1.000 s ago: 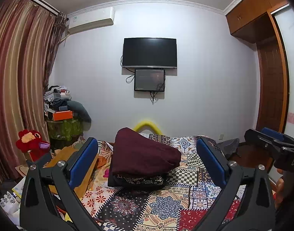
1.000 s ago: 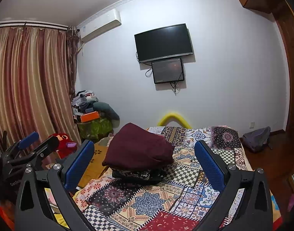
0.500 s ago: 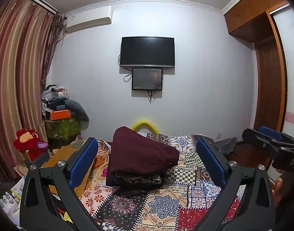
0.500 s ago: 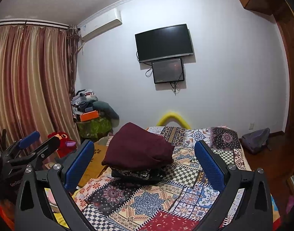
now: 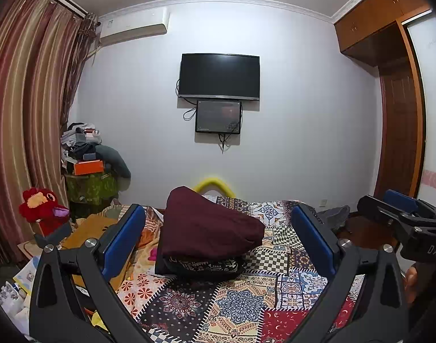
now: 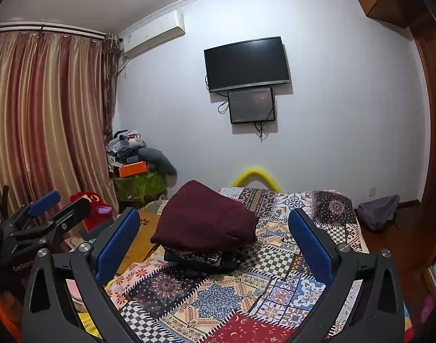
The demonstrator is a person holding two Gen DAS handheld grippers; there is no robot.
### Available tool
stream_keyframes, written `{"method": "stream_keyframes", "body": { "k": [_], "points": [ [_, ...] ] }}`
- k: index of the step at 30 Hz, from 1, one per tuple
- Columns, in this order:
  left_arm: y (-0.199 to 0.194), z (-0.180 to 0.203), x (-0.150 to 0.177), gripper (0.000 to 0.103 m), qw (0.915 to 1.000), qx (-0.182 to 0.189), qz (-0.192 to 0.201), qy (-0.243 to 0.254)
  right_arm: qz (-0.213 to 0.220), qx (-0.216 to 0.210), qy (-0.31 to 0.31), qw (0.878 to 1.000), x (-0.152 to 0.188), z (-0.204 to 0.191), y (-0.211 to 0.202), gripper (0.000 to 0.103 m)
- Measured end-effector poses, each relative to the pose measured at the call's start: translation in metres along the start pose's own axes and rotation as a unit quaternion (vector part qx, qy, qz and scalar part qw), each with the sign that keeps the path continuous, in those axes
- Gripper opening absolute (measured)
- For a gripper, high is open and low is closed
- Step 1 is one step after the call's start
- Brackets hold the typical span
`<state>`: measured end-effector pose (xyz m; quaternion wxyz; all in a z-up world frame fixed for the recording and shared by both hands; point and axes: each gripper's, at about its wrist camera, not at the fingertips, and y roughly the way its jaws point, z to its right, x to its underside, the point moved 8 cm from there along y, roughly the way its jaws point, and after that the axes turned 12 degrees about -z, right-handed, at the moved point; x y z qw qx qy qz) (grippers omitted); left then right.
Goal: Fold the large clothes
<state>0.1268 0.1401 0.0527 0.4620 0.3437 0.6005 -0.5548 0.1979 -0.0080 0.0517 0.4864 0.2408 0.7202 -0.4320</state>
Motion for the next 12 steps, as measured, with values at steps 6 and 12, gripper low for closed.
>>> {"method": "stream_keyframes", "body": {
  "k": [6,12],
  "points": [
    [0.0002,0.0002,-0.0001,0.103,1.0,0.0,0.001,0.001,0.0,0.0,0.0,1.0,-0.0001,0.0,-0.0002,0.103],
    [0.0035,-0.0048,0.0035,0.103,1.0,0.0,-0.002,-0.004,-0.004,0.003,0.003,1.0,0.0017,-0.0005,0.004,0.103]
  ]
}}
